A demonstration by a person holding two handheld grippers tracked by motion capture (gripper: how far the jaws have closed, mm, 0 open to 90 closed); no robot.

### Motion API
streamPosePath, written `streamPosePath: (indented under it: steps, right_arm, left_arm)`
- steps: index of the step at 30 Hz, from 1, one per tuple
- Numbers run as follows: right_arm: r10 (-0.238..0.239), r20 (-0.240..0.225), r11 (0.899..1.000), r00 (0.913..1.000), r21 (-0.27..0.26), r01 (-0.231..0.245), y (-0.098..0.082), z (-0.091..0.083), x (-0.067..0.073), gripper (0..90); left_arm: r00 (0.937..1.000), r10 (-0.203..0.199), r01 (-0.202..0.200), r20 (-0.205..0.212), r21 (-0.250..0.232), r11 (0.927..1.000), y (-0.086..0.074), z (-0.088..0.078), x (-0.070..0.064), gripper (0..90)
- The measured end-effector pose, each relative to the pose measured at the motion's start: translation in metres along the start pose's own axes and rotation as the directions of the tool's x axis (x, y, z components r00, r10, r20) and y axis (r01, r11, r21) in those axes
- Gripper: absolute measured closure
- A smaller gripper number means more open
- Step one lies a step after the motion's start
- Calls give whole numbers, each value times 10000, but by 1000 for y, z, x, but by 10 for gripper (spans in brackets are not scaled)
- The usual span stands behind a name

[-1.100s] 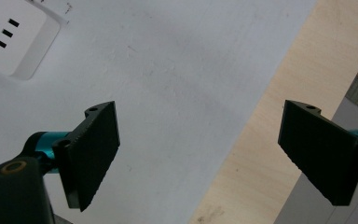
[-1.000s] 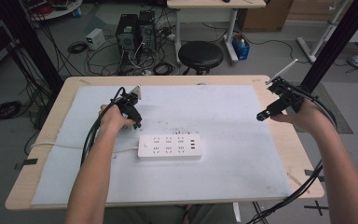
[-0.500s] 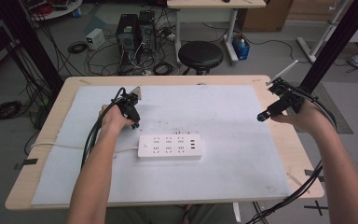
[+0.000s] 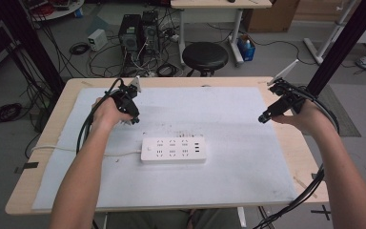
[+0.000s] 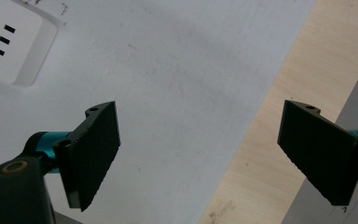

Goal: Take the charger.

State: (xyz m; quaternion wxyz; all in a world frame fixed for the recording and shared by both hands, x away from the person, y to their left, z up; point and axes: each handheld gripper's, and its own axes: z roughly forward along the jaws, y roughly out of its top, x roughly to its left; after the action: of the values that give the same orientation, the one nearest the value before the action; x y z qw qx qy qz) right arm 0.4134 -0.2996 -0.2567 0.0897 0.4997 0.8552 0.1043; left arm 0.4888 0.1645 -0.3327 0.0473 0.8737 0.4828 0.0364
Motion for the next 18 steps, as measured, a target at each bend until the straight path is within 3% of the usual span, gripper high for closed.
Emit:
streamPosePath:
  steps: [5, 8, 10, 12, 18]
  right_arm:
    - [-77, 5, 9999, 10000, 69, 77, 5, -5, 9, 138]
    - [15, -134, 10000, 9999, 96, -13, 8, -8, 15, 154]
    - [340, -394, 9994, 9986, 106, -336, 11, -11, 19, 153]
    - [469, -497, 9989, 9977, 70, -466, 11, -13, 19, 153]
    - [713, -535, 9975, 9960, 49, -711, 12, -23, 23, 153]
  left_arm:
    - [9972, 744, -741, 40, -453, 9962, -4, -40, -19, 419]
    - [9888, 1489, -1480, 116, -583, 9873, -5, -62, -31, 419]
    - [9806, 1940, -1918, 264, -697, 9790, -6, -75, -39, 419]
    - [9669, 2516, -2477, 414, -814, 9654, -7, -86, -47, 419]
    - [9387, 3412, -3368, 486, -801, 9382, -8, -109, -64, 419]
